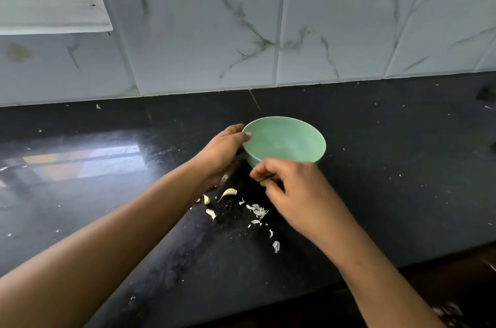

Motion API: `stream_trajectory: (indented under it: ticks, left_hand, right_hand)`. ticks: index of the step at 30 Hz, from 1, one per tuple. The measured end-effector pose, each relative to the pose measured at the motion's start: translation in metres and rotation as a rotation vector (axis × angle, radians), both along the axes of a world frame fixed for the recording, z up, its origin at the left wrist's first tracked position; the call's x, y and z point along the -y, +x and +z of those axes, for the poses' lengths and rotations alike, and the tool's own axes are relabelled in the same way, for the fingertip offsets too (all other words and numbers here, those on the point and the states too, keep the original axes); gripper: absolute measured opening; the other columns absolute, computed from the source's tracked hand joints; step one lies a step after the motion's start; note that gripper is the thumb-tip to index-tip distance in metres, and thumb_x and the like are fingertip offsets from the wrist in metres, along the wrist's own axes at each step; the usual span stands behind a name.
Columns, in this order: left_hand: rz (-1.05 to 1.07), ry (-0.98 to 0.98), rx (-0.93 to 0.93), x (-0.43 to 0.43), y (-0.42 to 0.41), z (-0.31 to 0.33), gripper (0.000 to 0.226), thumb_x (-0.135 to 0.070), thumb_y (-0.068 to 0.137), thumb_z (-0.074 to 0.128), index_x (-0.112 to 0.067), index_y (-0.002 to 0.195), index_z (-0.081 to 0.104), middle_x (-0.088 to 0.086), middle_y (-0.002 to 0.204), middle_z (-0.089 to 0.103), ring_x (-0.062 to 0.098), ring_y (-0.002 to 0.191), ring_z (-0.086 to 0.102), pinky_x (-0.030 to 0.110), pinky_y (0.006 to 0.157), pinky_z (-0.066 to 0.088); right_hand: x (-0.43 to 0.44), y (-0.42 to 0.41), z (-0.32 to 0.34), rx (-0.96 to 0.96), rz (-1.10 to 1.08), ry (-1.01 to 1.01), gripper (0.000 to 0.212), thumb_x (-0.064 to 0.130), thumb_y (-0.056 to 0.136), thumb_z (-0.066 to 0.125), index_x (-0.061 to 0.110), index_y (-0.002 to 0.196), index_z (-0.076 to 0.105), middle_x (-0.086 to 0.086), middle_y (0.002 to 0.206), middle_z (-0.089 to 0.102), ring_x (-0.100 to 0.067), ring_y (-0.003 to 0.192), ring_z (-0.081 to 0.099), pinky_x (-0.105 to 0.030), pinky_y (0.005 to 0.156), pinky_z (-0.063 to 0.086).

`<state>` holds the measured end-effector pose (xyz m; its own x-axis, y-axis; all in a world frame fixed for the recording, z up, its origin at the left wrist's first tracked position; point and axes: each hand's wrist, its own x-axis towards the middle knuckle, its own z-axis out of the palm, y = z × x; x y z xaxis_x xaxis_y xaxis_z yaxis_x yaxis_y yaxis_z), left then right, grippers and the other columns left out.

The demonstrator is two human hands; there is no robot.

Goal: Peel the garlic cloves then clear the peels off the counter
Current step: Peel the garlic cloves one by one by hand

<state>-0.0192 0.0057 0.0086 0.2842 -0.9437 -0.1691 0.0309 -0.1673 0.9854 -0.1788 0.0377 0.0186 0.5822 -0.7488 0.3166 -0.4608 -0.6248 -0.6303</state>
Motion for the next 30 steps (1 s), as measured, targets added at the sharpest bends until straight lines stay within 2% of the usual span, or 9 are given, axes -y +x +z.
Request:
stream_trajectory:
  ticks: [3, 6, 8, 10, 13, 18, 22, 25, 30]
  left_hand:
    - [0.018, -0.075, 0.203, -0.018, 0.012, 0.001, 0.050, -0.026, 0.097, 0.050, -0.019, 0.145, 0.035, -0.002, 0.135, 0.050, 0.010, 0.120, 0.048, 0.024, 0.097, 0.040]
    - [0.032, -0.212, 0.302, -0.043, 0.027, 0.002, 0.039, -0.013, 0.096, 0.051, -0.015, 0.135, 0.048, -0.003, 0.119, 0.059, 0.002, 0.100, 0.057, 0.010, 0.082, 0.045]
    - [0.012, -0.221, 0.280, -0.057, 0.036, 0.001, 0.027, -0.012, 0.097, 0.049, -0.018, 0.122, 0.059, -0.004, 0.109, 0.068, 0.005, 0.095, 0.062, 0.021, 0.082, 0.047]
    - [-0.014, -0.222, 0.296, -0.065, 0.041, -0.001, 0.023, -0.013, 0.098, 0.048, -0.021, 0.114, 0.063, -0.003, 0.105, 0.071, 0.010, 0.094, 0.064, 0.030, 0.085, 0.047]
    - [-0.100, -0.238, 0.386, -0.067, 0.044, -0.004, 0.023, -0.010, 0.096, 0.051, -0.019, 0.113, 0.063, -0.001, 0.102, 0.071, 0.005, 0.091, 0.065, 0.020, 0.079, 0.049]
    - [-0.175, -0.207, 0.718, -0.065, 0.051, -0.014, 0.024, -0.017, 0.092, 0.060, -0.037, 0.105, 0.064, -0.012, 0.104, 0.071, 0.003, 0.100, 0.065, 0.025, 0.092, 0.049]
    - [-0.316, -0.174, 1.015, -0.069, 0.040, -0.016, 0.021, -0.027, 0.088, 0.064, -0.035, 0.107, 0.068, -0.020, 0.097, 0.068, -0.015, 0.077, 0.057, 0.005, 0.076, 0.041]
    - [-0.442, -0.190, 1.218, -0.069, 0.034, -0.019, 0.025, -0.034, 0.088, 0.064, -0.033, 0.113, 0.067, -0.017, 0.107, 0.068, -0.005, 0.089, 0.057, 0.012, 0.078, 0.041]
    - [-0.423, -0.339, 1.230, -0.068, 0.027, -0.022, 0.024, -0.020, 0.093, 0.055, -0.026, 0.114, 0.066, -0.010, 0.105, 0.068, 0.012, 0.099, 0.059, 0.021, 0.082, 0.041]
  right_hand:
    - [-0.002, 0.022, -0.013, -0.159, 0.054, -0.055, 0.030, 0.004, 0.087, 0.053, 0.017, 0.109, 0.067, -0.005, 0.106, 0.070, -0.023, 0.102, 0.063, -0.038, 0.089, 0.049]
    - [0.001, 0.043, -0.024, -0.294, 0.041, -0.111, 0.029, 0.004, 0.086, 0.051, 0.017, 0.109, 0.063, -0.010, 0.104, 0.069, -0.031, 0.101, 0.062, -0.041, 0.084, 0.051]
    - [0.004, 0.053, -0.029, -0.369, 0.025, -0.200, 0.025, 0.003, 0.087, 0.050, 0.014, 0.107, 0.061, -0.010, 0.103, 0.066, -0.032, 0.098, 0.062, -0.035, 0.076, 0.051]
    - [0.005, 0.058, -0.029, -0.433, 0.033, -0.291, 0.021, 0.004, 0.089, 0.049, 0.012, 0.107, 0.059, -0.009, 0.105, 0.063, -0.030, 0.099, 0.060, -0.031, 0.068, 0.040]
    - [0.006, 0.060, -0.028, -0.476, 0.074, -0.368, 0.024, 0.003, 0.091, 0.046, 0.011, 0.108, 0.060, -0.009, 0.106, 0.060, -0.028, 0.103, 0.056, -0.035, 0.071, 0.041]
    - [0.006, 0.036, -0.027, -0.236, 0.021, -0.202, 0.017, 0.008, 0.089, 0.056, 0.012, 0.102, 0.064, -0.005, 0.100, 0.056, -0.024, 0.094, 0.057, -0.038, 0.079, 0.046]
    - [-0.005, -0.004, -0.034, 0.037, -0.044, 0.006, 0.015, 0.006, 0.082, 0.069, 0.020, 0.088, 0.069, 0.009, 0.088, 0.059, -0.004, 0.080, 0.057, -0.025, 0.078, 0.048]
    - [-0.007, -0.024, -0.044, 0.209, -0.134, 0.055, 0.020, 0.008, 0.080, 0.071, 0.027, 0.086, 0.068, 0.013, 0.077, 0.053, -0.008, 0.070, 0.055, -0.037, 0.070, 0.055]
    - [0.005, -0.044, -0.052, 0.271, -0.224, 0.156, 0.014, 0.017, 0.086, 0.064, 0.030, 0.085, 0.063, 0.008, 0.073, 0.059, -0.012, 0.067, 0.056, -0.048, 0.068, 0.054]
